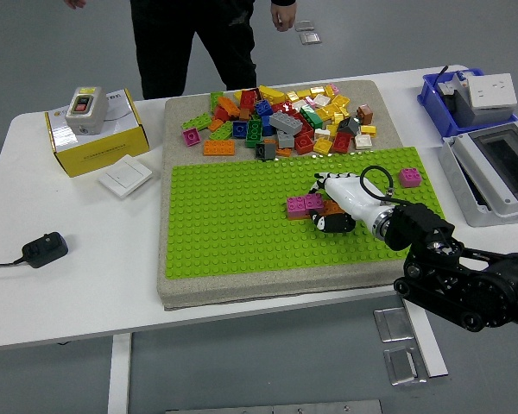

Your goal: Pick up the brick,pile it on top of brick,press brick,pick up the brick,pile it on top of brick,press brick

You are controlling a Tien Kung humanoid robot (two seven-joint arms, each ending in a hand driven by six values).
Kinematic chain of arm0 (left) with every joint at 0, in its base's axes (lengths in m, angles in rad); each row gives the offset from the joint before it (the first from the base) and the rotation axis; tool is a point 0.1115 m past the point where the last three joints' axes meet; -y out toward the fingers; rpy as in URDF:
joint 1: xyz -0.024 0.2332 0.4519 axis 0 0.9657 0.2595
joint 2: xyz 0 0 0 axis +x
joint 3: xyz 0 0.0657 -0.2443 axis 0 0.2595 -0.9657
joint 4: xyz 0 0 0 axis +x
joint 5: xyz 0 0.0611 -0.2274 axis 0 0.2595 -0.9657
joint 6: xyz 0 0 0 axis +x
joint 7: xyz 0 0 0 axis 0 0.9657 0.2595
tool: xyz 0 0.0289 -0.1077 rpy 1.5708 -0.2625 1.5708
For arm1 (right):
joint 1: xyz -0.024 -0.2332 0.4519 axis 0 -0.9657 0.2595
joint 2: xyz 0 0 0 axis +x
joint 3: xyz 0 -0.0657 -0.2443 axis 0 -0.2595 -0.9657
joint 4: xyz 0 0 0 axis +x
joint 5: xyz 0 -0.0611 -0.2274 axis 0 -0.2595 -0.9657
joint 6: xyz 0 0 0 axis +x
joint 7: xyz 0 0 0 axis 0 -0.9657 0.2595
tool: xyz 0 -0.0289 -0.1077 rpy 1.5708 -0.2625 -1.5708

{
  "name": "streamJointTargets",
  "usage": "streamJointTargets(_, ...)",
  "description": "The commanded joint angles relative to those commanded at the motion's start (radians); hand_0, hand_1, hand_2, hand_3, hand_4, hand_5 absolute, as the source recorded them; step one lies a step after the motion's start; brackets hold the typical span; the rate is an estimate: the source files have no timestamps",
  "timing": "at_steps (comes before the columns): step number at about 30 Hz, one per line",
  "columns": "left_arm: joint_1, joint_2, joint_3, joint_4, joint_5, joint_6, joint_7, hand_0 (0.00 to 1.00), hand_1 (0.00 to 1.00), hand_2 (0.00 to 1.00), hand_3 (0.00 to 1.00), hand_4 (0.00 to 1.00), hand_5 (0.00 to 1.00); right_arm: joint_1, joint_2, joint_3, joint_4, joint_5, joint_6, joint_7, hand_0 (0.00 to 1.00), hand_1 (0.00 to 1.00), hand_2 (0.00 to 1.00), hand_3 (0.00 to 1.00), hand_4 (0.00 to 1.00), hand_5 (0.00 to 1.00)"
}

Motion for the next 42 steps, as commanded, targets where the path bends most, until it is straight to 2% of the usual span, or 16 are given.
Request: streamJointTargets(42,-0.001,0.003,0.007,0.000,-0.004,0.000,-0.002,0.665,0.664,0.654,0.645,0.362,0.574,-0.002,0.012,-0.012,-0.032,0.018,-0.005,0.009,0.942,0.938,0.973,0.623,0.495,0.354)
